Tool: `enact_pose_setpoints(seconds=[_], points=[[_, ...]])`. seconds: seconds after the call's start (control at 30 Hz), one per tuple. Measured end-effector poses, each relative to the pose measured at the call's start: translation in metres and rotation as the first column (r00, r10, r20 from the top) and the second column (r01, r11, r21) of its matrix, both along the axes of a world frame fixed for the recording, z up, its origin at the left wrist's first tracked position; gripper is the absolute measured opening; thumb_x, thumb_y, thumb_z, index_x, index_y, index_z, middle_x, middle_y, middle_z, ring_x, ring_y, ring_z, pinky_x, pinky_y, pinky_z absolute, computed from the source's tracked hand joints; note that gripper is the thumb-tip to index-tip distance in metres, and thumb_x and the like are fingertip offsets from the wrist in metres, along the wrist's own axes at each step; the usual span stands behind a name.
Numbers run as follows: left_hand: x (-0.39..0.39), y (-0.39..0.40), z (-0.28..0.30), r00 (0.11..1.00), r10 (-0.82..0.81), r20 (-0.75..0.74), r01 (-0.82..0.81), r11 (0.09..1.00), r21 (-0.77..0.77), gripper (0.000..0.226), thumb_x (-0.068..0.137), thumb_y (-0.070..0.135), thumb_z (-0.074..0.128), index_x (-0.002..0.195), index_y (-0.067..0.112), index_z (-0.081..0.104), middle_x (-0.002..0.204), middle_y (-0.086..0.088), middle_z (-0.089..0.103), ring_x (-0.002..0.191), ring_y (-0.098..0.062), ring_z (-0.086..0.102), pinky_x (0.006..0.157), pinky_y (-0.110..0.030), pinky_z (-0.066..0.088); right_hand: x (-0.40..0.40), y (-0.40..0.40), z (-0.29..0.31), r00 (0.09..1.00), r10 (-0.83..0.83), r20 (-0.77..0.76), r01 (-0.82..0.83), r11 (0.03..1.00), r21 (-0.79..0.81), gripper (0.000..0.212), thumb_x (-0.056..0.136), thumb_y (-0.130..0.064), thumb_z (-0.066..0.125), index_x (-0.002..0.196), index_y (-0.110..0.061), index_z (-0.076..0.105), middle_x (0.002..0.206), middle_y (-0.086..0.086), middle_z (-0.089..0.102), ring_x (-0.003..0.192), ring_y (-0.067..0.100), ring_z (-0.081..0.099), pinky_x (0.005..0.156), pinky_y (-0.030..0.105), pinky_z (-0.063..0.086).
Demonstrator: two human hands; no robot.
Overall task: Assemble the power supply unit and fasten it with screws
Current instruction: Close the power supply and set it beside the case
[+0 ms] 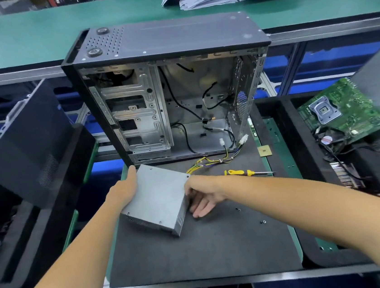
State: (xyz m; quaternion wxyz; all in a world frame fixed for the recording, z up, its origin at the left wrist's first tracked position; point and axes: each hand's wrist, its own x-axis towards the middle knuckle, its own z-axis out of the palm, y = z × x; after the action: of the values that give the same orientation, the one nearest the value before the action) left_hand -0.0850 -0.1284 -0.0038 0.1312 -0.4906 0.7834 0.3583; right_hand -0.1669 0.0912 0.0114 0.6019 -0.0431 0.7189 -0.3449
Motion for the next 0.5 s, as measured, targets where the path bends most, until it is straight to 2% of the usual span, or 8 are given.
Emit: enact_pose_setpoints(seconds=[0.07,0.1,0.17,0.23,0.3,0.37,0.43,0.5], points=[[0.002,0.001,0.003,0.999,-0.004,-0.034,0.007,0.997,0.075,0.108,0.077,0.089,0.022,0.151,0.01,0.031,0.151,-0.015,0.039,0.133,-0.035,0.043,0.114,-0.043,0.03,-0.002,0.001,-0.002,0.995,-0.039,0.097,0.044,0.997,-0.059,0.029,0.086,-0.021,0.044,0.11,-0.006,0.049,0.108,0.019,0.057,0.084,0.031,0.063,0.077,0.034,0.054],[0.003,0.003,0.005,0.998,-0.007,-0.057,0.014,0.993,0.115,0.11,0.074,0.091,0.026,0.15,0.012,0.032,0.149,-0.015,0.041,0.13,-0.035,0.046,0.113,-0.043,0.032,-0.002,0.0,-0.004,0.993,-0.059,0.103,0.067,0.995,-0.071,0.028,0.085,-0.023,0.046,0.108,-0.008,0.049,0.106,0.018,0.056,0.082,0.03,0.062,0.078,0.034,0.053],[0.003,0.008,0.008,0.995,0.009,-0.095,0.008,0.983,0.183,0.108,0.07,0.091,0.034,0.146,0.015,0.038,0.14,-0.014,0.05,0.121,-0.033,0.053,0.109,-0.043,0.039,-0.003,-0.002,-0.007,0.994,-0.094,0.05,0.097,0.993,-0.061,0.023,0.085,-0.032,0.056,0.098,-0.013,0.052,0.094,0.009,0.056,0.076,0.024,0.059,0.072,0.03,0.054],[0.001,0.024,0.007,0.995,0.035,-0.093,-0.014,0.976,0.216,0.109,0.07,0.091,0.033,0.141,0.009,0.046,0.137,-0.013,0.053,0.119,-0.032,0.055,0.108,-0.042,0.041,-0.007,0.001,-0.008,0.992,-0.12,-0.045,0.118,0.993,-0.027,0.024,0.086,-0.039,0.063,0.097,-0.02,0.054,0.087,0.001,0.054,0.076,0.016,0.054,0.067,0.028,0.051],[-0.003,0.047,0.0,0.996,0.022,-0.086,-0.009,0.989,0.148,0.109,0.077,0.088,0.023,0.142,0.003,0.044,0.144,-0.016,0.048,0.127,-0.034,0.049,0.11,-0.042,0.037,-0.021,0.008,-0.008,0.98,-0.175,-0.09,0.174,0.985,-0.014,0.023,0.087,-0.038,0.064,0.098,-0.02,0.055,0.085,-0.001,0.059,0.076,0.015,0.056,0.068,0.03,0.051],[-0.008,0.072,-0.005,0.997,-0.017,-0.078,0.017,1.0,0.0,0.103,0.084,0.08,0.014,0.138,-0.001,0.047,0.141,-0.02,0.049,0.127,-0.036,0.048,0.107,-0.041,0.037,-0.036,0.018,-0.003,0.971,-0.226,-0.079,0.226,0.974,-0.017,0.021,0.089,-0.035,0.063,0.1,-0.018,0.058,0.089,0.001,0.064,0.079,0.018,0.061,0.07,0.032,0.053],[-0.014,0.085,-0.005,0.997,-0.039,-0.07,0.033,0.996,-0.078,0.099,0.087,0.076,0.011,0.132,-0.002,0.053,0.135,-0.021,0.054,0.123,-0.036,0.05,0.102,-0.042,0.037,-0.046,0.025,-0.003,0.972,-0.227,-0.068,0.227,0.974,-0.007,0.024,0.091,-0.035,0.062,0.106,-0.017,0.059,0.095,0.004,0.065,0.086,0.021,0.062,0.081,0.039,0.054],[-0.017,0.087,-0.004,0.997,-0.049,-0.054,0.044,0.995,-0.091,0.096,0.088,0.075,0.011,0.13,-0.001,0.054,0.133,-0.021,0.054,0.12,-0.036,0.051,0.1,-0.042,0.039,-0.049,0.028,-0.003,0.978,-0.202,-0.045,0.202,0.979,-0.003,0.028,0.091,-0.035,0.062,0.111,-0.015,0.059,0.092,0.003,0.061,0.087,0.022,0.059,0.095,0.049,0.049]])
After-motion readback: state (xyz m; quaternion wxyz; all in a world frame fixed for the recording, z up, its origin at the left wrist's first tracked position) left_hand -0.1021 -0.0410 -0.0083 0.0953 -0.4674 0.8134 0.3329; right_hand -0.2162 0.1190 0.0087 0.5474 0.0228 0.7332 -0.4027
